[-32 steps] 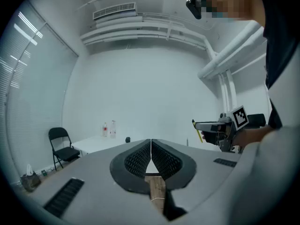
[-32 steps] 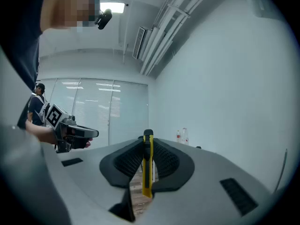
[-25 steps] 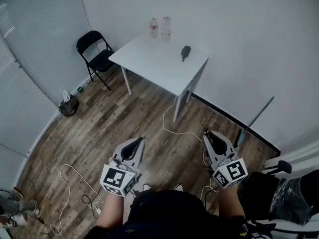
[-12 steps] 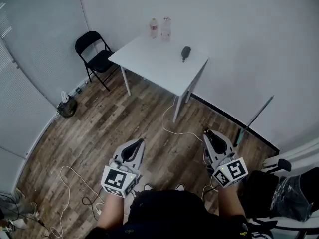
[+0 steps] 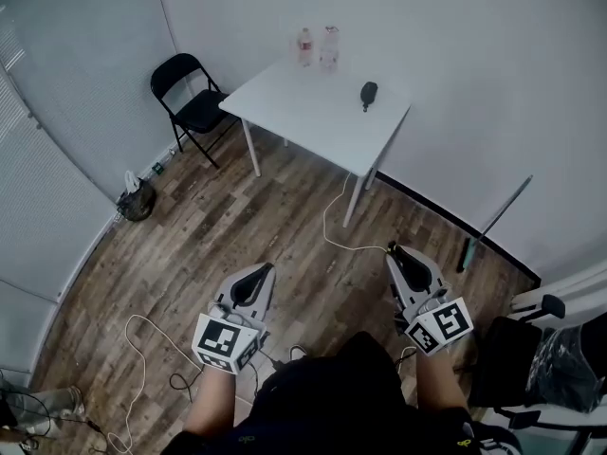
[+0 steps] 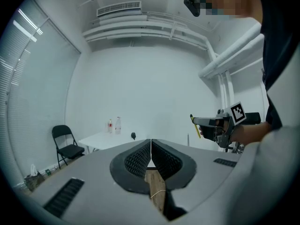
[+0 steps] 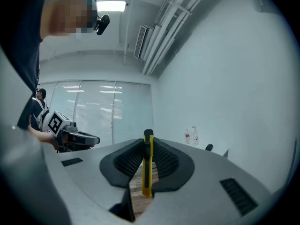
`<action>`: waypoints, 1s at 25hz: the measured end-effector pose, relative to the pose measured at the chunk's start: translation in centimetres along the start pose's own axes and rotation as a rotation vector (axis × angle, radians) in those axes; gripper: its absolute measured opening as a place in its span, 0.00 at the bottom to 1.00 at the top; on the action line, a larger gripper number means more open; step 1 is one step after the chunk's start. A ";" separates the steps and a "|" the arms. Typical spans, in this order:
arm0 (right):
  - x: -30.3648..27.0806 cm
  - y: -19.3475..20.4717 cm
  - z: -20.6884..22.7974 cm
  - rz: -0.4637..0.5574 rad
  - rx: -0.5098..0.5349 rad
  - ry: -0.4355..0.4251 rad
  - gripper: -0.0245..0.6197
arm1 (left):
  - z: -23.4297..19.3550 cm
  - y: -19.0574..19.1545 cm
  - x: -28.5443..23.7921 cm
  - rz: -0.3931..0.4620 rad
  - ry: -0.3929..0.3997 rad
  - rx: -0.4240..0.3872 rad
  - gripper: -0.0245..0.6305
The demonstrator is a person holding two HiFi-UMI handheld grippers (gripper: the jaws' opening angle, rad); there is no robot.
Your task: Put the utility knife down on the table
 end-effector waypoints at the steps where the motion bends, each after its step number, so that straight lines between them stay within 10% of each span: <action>1: -0.3 0.2 -0.1 -0.002 -0.002 -0.006 0.15 | -0.3 0.0 0.0 0.001 -0.004 0.002 0.07; 25: -11.4 -0.6 22.3 0.058 -0.021 -0.083 0.15 | -1.1 -4.0 -21.7 -0.018 -0.081 -0.043 0.07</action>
Point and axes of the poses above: the fingertips, and each gripper's own axes: x backward along the fingers, z to its right, y out of its underside, the point moved 7 cm from there along x, backward along the fingers
